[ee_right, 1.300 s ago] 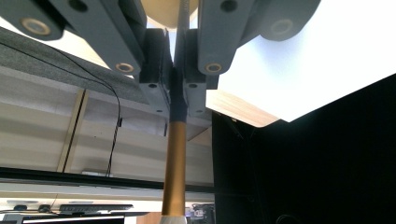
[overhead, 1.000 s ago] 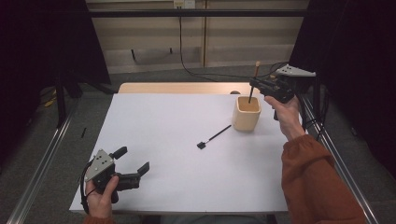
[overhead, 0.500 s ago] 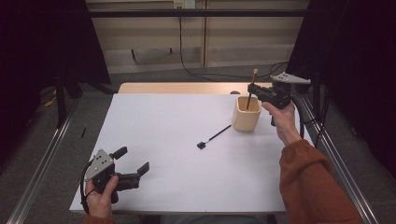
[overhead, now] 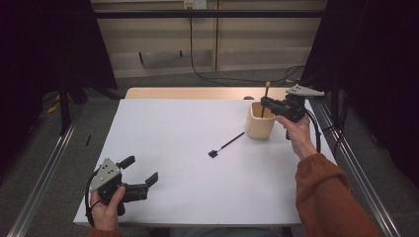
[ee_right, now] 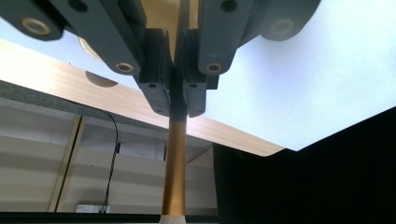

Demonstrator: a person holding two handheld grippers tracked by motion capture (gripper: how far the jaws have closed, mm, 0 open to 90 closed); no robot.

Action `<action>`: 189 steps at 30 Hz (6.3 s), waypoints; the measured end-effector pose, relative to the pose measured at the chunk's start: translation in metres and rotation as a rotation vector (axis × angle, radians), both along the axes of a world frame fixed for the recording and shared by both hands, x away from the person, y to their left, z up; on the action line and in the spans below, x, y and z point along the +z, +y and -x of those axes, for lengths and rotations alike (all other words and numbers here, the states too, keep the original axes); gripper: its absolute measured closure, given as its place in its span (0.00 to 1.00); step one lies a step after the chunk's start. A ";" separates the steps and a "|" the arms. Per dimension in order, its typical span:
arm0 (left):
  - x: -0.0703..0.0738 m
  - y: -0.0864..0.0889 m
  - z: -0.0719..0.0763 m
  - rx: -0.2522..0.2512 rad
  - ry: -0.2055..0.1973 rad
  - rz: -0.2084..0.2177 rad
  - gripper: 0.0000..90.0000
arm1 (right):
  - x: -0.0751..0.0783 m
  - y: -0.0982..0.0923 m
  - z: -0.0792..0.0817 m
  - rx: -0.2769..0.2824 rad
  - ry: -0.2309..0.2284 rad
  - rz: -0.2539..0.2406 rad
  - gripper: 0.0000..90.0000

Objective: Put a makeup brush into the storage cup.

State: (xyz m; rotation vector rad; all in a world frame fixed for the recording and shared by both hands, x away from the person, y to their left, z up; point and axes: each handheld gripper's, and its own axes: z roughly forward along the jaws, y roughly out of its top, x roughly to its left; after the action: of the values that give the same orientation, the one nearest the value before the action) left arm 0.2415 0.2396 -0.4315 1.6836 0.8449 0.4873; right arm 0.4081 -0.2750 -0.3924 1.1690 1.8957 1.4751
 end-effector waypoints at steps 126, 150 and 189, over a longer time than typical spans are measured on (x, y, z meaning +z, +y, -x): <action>0.000 0.001 -0.002 -0.007 -0.009 -0.008 0.01 | -0.024 -0.036 0.175 -0.031 -0.056 -0.034 0.03; 0.001 0.003 0.000 0.003 -0.012 -0.011 0.01 | -0.042 -0.048 0.211 -0.063 -0.034 -0.045 0.01; 0.006 -0.017 -0.004 -0.035 -0.017 -0.021 0.01 | -0.031 -0.013 0.174 0.074 -0.068 -0.019 0.01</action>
State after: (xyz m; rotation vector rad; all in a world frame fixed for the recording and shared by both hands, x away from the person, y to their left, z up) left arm 0.2457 0.2231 -0.4257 1.7079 0.7990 0.4874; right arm 0.2343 -0.2878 -0.4231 1.0529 1.9020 1.5550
